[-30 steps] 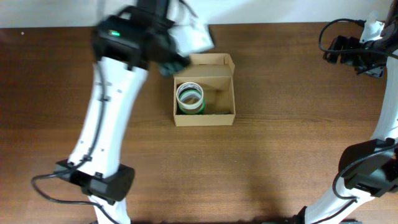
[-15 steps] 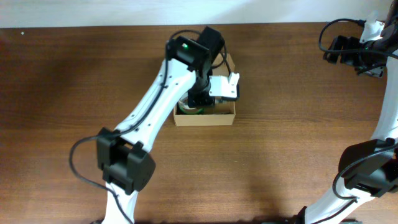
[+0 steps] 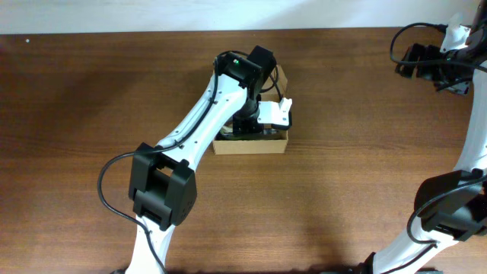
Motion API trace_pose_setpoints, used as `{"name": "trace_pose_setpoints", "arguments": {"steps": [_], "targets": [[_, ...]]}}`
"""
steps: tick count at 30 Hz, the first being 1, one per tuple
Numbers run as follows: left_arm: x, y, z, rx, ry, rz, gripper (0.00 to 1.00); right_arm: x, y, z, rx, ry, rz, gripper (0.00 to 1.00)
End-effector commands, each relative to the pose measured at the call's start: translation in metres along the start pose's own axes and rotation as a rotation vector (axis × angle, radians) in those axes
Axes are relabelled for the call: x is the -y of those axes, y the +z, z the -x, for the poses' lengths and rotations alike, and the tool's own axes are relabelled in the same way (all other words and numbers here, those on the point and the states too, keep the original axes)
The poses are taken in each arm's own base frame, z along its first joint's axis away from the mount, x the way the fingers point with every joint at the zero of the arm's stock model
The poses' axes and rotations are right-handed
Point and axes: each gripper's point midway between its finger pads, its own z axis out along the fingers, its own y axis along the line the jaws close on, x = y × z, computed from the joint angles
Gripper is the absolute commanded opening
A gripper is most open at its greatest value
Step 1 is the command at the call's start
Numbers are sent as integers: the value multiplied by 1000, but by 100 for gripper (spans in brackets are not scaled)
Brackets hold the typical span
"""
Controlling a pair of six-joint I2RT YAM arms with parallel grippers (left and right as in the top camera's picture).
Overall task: Pack container
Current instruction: 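Carry black pen into the box and release it, then bring both grippers to the box lid flaps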
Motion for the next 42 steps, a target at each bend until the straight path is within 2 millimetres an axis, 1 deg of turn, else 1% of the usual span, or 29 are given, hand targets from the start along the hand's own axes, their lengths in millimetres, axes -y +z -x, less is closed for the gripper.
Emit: {"name": "trace_pose_setpoints", "arguments": {"steps": [1, 3, 8, 10, 11, 12, 13, 14, 15, 17, 19, 22, 25, 27, 28, 29, 30, 31, 32, 33, 34, 35, 37, 39, 41, 42], "targets": [[3, 24, -4, -27, 9, -54, 2, 2, 2, -1, -8, 7, -6, 99], [4, 30, -5, -33, 6, -71, 2, 2, 2, -1, -8, 7, -6, 99], [4, 32, -4, -31, -1, -74, 1, 2, 2, -1, -8, 7, -6, 99], [4, 32, -5, -32, -2, -76, 2, 2, 2, -1, -8, 7, -6, 99], [4, 32, -5, -33, -6, -76, 6, 2, 2, -1, -8, 7, -6, 99], [4, 32, -5, -33, -22, -75, 22, 2, 2, -1, -8, 7, -6, 99], [4, 31, -4, -32, -41, -72, 32, 2, 2, -1, -8, 7, -6, 99], [4, 29, -4, -30, -55, -68, 47, 2, 2, -1, -8, 7, -6, 99], [3, 27, -3, -27, -64, -62, 57, 2, 2, -1, -8, 7, -6, 99], [2, 19, -1, -15, -69, -43, 60, 2, 2, 2, 5, 4, -6, 99], [0, 5, 3, 10, -86, -5, 60, 2, 2, 2, 4, 4, -6, 99], [-5, -24, 11, 62, -126, 72, 63, 2, 2, 2, 6, 4, -6, 99], [-7, -59, 16, 116, -167, 157, 66, 1, 2, 15, 56, -8, -5, 99], [-8, -85, 17, 149, -194, 228, 65, 1, 2, 16, 61, -8, -1, 99], [-14, -100, 14, 156, -232, 288, 64, 0, 2, 16, 61, -5, 3, 99], [-20, -114, 10, 159, -273, 346, 59, -1, 2, 16, 62, -6, 9, 99], [-27, -129, 3, 164, -327, 414, 53, -3, 2, 16, 63, -7, 22, 99], [-35, -145, -7, 172, -388, 477, 38, -5, 2, 17, 66, -8, 35, 99], [-41, -158, -16, 184, -449, 525, 26, -8, 2, 18, 70, -10, 48, 99], [-48, -172, -28, 204, -521, 569, 17, -9, 2, 18, 71, -10, 58, 99], [-54, -182, -39, 226, -572, 594, 12, -11, 1, 18, 71, -11, 67, 99], [-61, -191, -54, 246, -641, 620, 7, -13, 1, 18, 70, -10, 77, 99], [-78, -204, -91, 272, -791, 663, 2, -14, 2, 16, 62, -8, 84, 99], [-92, -210, -124, 321, -933, 670, 2, -22, 1, 15, 59, -9, 131, 99], [-101, -209, -147, 404, -1036, 616, 2, -36, -1, 14, 55, -10, 214, 99], [-105, -206, -155, 458, -1063, 561, 2, -40, -1, 13, 50, -9, 241, 87]]}}
